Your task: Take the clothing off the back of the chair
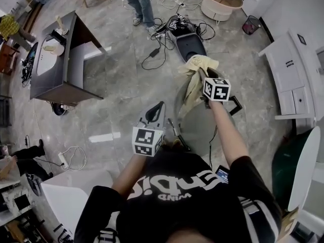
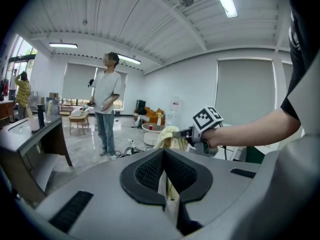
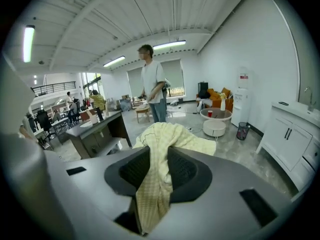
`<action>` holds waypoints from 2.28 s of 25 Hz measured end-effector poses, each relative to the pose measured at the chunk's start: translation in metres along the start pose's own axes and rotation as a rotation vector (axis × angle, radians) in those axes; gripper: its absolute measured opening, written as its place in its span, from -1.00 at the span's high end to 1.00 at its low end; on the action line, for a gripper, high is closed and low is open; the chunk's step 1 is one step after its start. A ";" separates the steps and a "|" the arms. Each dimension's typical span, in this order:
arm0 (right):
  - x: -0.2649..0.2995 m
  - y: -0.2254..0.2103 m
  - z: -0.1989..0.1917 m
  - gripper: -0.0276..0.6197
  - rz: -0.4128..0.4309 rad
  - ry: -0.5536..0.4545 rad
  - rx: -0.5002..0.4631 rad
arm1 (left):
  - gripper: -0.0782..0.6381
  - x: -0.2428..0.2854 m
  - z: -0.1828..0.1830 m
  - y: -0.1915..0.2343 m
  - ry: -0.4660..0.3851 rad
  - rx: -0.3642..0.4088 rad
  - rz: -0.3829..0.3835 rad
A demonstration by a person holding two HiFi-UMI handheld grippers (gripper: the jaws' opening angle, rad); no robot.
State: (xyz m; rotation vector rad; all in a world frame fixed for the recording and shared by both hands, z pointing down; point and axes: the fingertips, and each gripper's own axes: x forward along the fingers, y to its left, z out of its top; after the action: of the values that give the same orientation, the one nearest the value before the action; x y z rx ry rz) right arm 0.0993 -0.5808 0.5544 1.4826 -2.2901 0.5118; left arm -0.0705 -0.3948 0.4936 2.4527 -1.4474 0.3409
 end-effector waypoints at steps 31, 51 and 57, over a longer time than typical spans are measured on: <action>-0.304 0.046 -0.020 0.55 -0.101 -0.293 0.049 | 0.74 -0.044 -0.015 -0.065 -0.041 0.019 -0.132; -0.431 0.134 -0.153 0.55 0.075 -0.232 0.045 | 0.74 -0.222 -0.068 -0.174 -0.040 -0.009 -0.002; -0.446 0.159 -0.170 0.55 0.080 -0.259 0.050 | 0.74 -0.244 -0.074 -0.178 -0.073 0.007 -0.012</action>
State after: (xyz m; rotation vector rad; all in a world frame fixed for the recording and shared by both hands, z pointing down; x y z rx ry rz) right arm 0.1417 -0.0873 0.4689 1.5665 -2.5610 0.4229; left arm -0.0341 -0.0877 0.4602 2.5034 -1.4615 0.2569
